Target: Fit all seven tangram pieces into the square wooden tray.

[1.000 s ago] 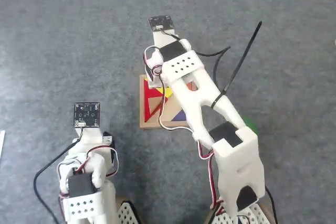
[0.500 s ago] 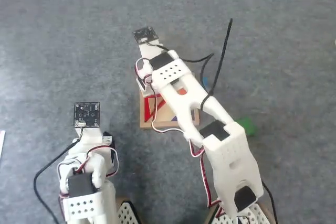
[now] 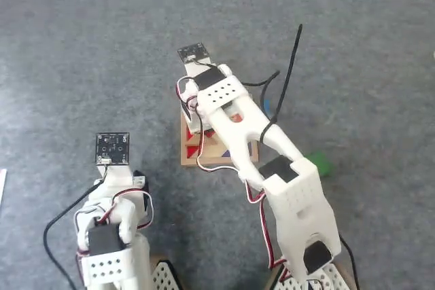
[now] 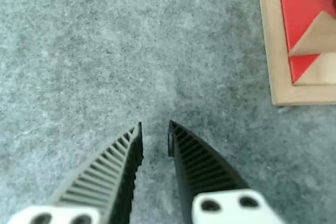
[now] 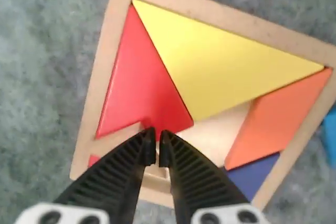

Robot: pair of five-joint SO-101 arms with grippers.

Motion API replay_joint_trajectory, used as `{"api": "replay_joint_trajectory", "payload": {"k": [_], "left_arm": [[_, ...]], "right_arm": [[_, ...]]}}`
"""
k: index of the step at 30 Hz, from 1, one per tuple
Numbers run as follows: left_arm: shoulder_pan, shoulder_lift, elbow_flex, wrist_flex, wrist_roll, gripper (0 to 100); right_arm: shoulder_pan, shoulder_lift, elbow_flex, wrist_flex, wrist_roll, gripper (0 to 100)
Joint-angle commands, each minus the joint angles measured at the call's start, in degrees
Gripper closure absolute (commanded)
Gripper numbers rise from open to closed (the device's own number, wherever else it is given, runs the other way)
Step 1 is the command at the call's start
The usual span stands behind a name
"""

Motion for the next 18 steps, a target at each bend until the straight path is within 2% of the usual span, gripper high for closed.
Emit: {"api": "replay_joint_trajectory", "payload": {"k": [1,11,18], "left_arm": [[0.2,-1.1,-0.7,0.2,0.0,92],[0.2,-1.1,-0.7,0.2,0.0,92],[0.2,-1.1,-0.7,0.2,0.0,92]], "right_arm": [[0.1,-1.2,-0.8,2.2,-0.6,97.3],[1.5,-7.6,-1.5,4.2,-0.6,97.2],[-4.2,-8.5,4.0,-7.4,-0.4,97.2]]}}
